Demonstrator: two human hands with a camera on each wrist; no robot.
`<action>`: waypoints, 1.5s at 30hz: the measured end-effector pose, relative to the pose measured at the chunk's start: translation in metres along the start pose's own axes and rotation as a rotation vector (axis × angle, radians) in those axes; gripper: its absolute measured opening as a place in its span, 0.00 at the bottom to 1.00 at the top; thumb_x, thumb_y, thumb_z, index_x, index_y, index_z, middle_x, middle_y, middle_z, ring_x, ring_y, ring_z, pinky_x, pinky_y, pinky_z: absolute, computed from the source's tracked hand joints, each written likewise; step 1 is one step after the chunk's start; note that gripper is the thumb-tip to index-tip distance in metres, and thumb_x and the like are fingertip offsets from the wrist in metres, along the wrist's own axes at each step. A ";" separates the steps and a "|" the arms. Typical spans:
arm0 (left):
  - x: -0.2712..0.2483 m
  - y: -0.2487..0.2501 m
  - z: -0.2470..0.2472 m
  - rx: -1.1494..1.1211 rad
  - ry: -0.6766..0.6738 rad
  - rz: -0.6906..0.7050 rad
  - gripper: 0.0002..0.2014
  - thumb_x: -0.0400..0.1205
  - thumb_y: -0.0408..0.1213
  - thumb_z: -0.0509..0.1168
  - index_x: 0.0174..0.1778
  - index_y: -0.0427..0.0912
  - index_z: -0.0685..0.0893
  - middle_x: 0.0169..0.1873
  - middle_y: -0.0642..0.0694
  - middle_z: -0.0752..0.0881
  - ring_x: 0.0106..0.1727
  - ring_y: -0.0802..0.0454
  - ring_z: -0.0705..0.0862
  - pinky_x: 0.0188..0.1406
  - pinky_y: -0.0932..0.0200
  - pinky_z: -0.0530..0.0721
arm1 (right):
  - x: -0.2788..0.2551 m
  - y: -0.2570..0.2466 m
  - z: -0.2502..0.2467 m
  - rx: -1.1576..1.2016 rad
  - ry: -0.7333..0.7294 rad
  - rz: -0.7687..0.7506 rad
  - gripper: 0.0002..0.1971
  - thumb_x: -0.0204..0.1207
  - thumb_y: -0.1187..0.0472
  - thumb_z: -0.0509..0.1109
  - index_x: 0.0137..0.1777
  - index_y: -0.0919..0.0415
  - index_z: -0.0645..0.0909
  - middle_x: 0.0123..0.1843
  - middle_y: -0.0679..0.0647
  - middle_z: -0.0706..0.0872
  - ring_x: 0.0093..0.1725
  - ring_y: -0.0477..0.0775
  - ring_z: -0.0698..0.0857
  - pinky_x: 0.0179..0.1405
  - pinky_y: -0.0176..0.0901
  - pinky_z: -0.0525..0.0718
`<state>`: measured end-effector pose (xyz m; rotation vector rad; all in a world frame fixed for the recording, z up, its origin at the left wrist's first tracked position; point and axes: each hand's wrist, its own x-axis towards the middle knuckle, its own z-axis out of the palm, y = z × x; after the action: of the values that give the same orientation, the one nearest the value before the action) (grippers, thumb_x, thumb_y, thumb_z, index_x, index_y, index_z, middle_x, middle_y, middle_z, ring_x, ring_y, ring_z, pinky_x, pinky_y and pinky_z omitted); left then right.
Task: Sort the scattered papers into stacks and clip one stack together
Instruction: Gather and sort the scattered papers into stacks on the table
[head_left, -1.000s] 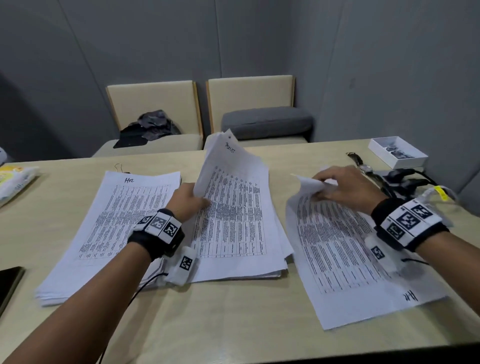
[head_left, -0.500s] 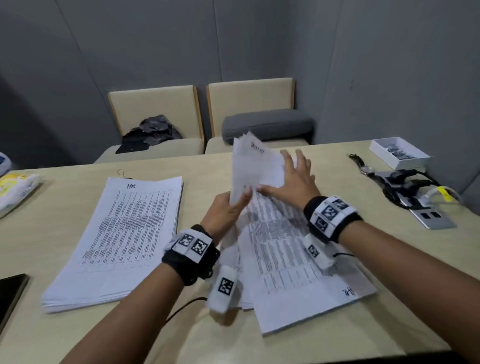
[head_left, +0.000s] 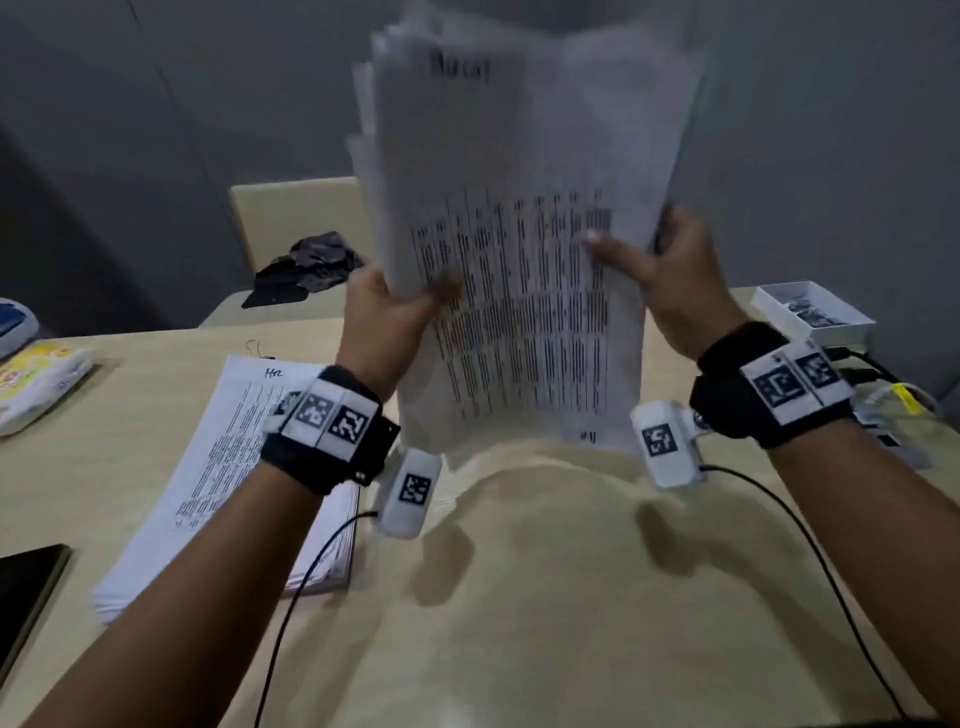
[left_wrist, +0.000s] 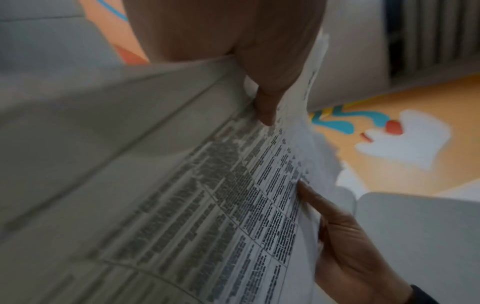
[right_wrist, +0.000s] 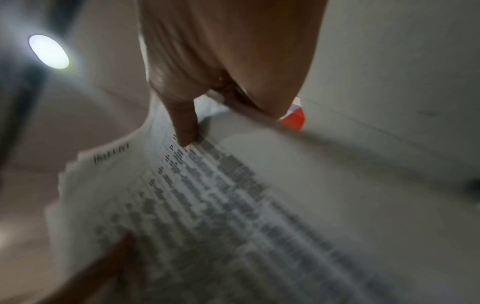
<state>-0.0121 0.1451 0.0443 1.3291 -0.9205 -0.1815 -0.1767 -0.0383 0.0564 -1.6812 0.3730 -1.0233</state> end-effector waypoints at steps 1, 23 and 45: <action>0.006 0.008 0.002 -0.042 -0.003 0.018 0.08 0.78 0.34 0.74 0.51 0.48 0.87 0.52 0.43 0.91 0.54 0.45 0.90 0.54 0.41 0.89 | 0.001 -0.013 0.003 0.016 0.035 -0.060 0.16 0.72 0.60 0.81 0.59 0.61 0.85 0.56 0.54 0.91 0.57 0.52 0.91 0.62 0.56 0.88; 0.014 0.010 0.013 -0.100 0.018 -0.136 0.19 0.75 0.28 0.74 0.61 0.29 0.84 0.51 0.39 0.90 0.55 0.42 0.89 0.58 0.43 0.88 | -0.005 -0.013 0.020 -0.148 0.162 -0.118 0.47 0.61 0.52 0.87 0.77 0.61 0.67 0.72 0.55 0.81 0.70 0.51 0.82 0.72 0.51 0.81; 0.002 -0.037 -0.024 -0.277 -0.171 -0.184 0.38 0.67 0.44 0.81 0.70 0.30 0.78 0.66 0.31 0.84 0.65 0.31 0.83 0.64 0.35 0.81 | -0.001 0.002 -0.081 -0.038 0.147 -0.095 0.28 0.56 0.52 0.89 0.54 0.65 0.89 0.54 0.55 0.93 0.55 0.58 0.92 0.57 0.59 0.89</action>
<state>0.0187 0.1516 0.0138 1.1506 -0.8789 -0.5530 -0.2396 -0.0892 0.0586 -1.6755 0.4136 -1.2207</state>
